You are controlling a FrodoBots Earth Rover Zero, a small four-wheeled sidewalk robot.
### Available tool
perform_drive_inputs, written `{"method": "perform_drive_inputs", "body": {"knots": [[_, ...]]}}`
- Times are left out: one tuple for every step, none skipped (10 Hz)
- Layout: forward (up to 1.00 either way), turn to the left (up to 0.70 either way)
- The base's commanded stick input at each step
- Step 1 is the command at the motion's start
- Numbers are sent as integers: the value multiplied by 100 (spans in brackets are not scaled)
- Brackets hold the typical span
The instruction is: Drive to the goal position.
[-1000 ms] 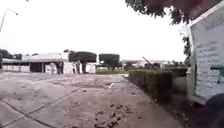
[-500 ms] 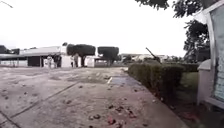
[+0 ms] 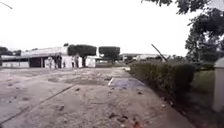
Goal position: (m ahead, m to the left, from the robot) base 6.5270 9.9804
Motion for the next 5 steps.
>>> {"method": "perform_drive_inputs", "body": {"knots": [[50,0],[50,-3],[50,-45],[50,-50],[50,0]]}}
